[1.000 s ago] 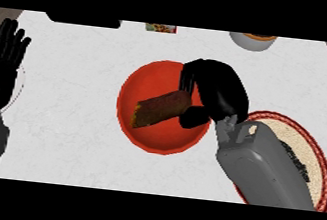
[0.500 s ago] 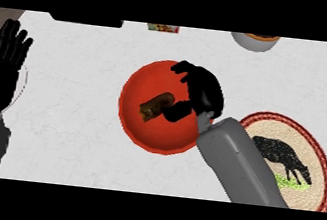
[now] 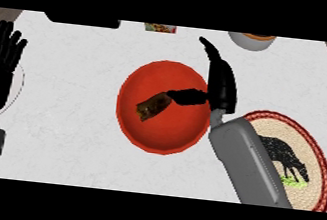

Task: Pick the sweet potato from the placemat and place it in the bowl

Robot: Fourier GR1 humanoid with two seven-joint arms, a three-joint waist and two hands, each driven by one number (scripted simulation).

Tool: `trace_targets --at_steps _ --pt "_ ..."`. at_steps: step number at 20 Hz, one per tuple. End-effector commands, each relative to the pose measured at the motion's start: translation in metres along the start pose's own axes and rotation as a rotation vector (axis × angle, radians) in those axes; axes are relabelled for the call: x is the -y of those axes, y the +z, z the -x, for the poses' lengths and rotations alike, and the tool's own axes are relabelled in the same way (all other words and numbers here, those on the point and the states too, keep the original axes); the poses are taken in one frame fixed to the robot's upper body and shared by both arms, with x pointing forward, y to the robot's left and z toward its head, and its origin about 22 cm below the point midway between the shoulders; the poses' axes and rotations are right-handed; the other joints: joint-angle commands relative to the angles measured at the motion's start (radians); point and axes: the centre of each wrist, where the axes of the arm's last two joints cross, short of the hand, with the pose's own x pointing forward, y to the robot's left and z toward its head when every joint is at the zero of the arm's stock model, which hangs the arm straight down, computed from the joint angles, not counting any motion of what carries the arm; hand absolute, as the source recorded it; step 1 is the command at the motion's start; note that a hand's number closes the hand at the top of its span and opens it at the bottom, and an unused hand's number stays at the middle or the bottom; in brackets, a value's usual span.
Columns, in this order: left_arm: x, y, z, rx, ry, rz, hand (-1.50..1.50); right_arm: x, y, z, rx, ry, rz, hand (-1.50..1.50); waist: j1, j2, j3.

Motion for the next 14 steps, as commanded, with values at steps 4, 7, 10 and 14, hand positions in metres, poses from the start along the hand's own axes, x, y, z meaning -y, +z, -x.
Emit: trace_targets --at_steps 4,7,10,14 --pt "0.002 0.012 0.002 -0.017 0.013 -0.016 0.0 0.066 -0.004 0.039 -0.04 -0.117 0.232 -1.5 -0.015 -0.005 0.0" --pt "0.006 0.011 0.003 -0.012 0.012 -0.009 0.0 0.106 0.0 0.061 -0.064 -0.175 0.268 -1.5 -0.017 -0.004 0.0" --pt "-0.011 -0.007 -0.014 -0.015 -0.007 -0.009 0.0 0.153 -0.001 0.084 -0.032 -0.222 0.274 -1.5 -0.016 -0.002 0.001" --pt "-0.003 0.002 -0.003 0.001 -0.007 -0.028 0.0 0.194 0.035 0.125 -0.01 -0.248 0.265 -1.5 -0.022 -0.004 0.001"
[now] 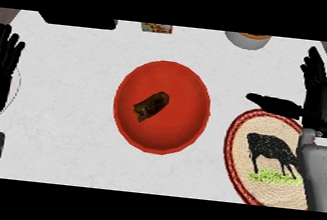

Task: Pick the sweet potato from the placemat and place it in the bowl

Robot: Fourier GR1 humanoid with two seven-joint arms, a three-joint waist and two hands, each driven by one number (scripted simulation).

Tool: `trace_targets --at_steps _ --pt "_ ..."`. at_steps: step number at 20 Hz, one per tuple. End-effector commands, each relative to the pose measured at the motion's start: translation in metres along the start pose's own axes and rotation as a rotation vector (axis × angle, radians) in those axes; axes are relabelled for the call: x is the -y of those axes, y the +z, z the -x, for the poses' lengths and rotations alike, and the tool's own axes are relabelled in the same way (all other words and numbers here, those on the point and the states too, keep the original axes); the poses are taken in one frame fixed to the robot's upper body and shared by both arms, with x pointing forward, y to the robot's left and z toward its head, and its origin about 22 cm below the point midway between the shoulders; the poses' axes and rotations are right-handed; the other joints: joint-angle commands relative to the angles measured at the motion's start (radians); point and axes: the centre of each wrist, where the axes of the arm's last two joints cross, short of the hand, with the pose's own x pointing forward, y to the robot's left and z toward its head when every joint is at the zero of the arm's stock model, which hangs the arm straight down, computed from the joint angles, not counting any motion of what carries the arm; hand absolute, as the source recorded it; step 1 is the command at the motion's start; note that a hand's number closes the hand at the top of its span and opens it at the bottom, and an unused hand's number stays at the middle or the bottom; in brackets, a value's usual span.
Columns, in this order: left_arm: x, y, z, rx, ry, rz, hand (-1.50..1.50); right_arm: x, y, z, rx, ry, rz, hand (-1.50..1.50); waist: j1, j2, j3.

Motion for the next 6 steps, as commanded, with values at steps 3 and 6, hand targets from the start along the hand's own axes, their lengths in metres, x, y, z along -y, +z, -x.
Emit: trace_targets --at_steps 3,6 --pt "0.013 0.009 0.001 0.012 -0.001 0.002 0.0 0.085 0.007 0.042 0.023 -0.044 0.015 -1.5 0.006 0.001 0.0" --pt "0.009 -0.003 -0.008 0.004 -0.01 0.005 0.0 0.126 0.003 0.054 0.037 -0.079 -0.002 -1.5 0.005 0.001 0.001"
